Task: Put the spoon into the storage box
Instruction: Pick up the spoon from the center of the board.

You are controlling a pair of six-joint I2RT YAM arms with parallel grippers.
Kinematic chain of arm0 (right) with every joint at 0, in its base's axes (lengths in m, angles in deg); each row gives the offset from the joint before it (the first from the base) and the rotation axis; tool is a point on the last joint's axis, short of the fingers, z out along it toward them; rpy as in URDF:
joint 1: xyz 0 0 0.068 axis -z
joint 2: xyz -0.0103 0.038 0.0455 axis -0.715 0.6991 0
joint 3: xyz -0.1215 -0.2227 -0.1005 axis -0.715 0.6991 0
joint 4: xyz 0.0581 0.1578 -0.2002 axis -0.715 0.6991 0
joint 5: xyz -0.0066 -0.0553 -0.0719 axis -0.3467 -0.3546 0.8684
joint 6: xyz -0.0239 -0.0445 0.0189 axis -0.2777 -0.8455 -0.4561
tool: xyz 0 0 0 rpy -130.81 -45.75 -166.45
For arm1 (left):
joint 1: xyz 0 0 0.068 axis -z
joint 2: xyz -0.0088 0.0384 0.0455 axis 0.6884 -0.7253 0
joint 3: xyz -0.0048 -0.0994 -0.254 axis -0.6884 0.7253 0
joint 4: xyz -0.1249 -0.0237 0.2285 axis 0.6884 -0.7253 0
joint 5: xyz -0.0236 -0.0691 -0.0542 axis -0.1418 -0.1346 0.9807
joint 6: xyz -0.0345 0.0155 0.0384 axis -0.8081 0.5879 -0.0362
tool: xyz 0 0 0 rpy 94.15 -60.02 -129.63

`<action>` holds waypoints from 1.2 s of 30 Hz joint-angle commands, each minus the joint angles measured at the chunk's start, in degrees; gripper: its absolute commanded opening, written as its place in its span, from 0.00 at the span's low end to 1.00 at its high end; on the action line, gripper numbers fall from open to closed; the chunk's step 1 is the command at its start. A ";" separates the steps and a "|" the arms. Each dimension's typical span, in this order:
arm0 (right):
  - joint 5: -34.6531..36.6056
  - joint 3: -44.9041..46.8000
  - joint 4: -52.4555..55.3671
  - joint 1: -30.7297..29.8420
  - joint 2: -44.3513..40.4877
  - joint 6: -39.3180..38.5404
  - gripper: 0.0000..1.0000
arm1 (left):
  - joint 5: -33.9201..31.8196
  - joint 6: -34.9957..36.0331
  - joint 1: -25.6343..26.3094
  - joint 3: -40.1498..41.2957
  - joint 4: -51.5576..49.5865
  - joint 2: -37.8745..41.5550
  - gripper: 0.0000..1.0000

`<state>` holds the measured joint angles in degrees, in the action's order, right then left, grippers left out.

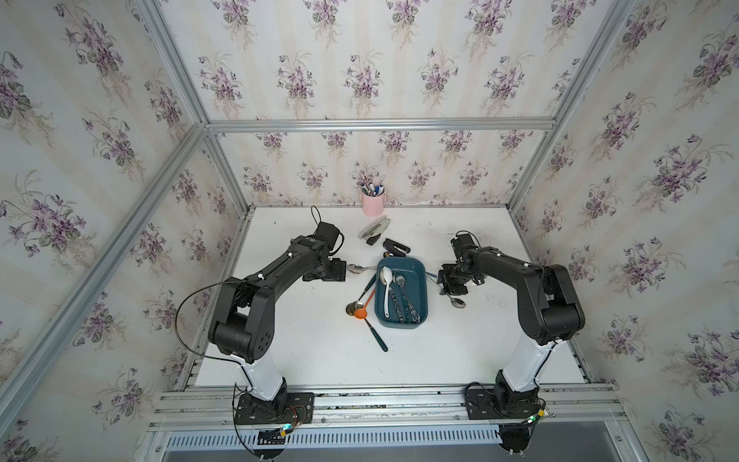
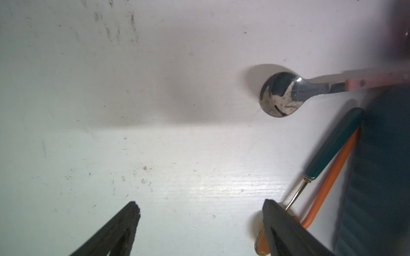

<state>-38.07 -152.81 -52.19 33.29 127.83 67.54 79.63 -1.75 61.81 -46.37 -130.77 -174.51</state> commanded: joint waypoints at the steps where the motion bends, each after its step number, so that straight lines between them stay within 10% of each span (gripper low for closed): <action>1: 2.68 -1.35 3.75 0.01 1.28 0.45 0.43 | 1.26 0.15 -0.50 0.29 1.24 0.66 0.90; 36: 19.02 -15.95 13.90 0.57 12.90 -30.30 0.23 | 3.07 0.85 -3.10 2.42 1.29 2.67 0.91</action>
<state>-25.24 -168.87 -36.56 33.70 138.73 42.51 82.52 -1.12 58.86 -43.79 -129.28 -172.33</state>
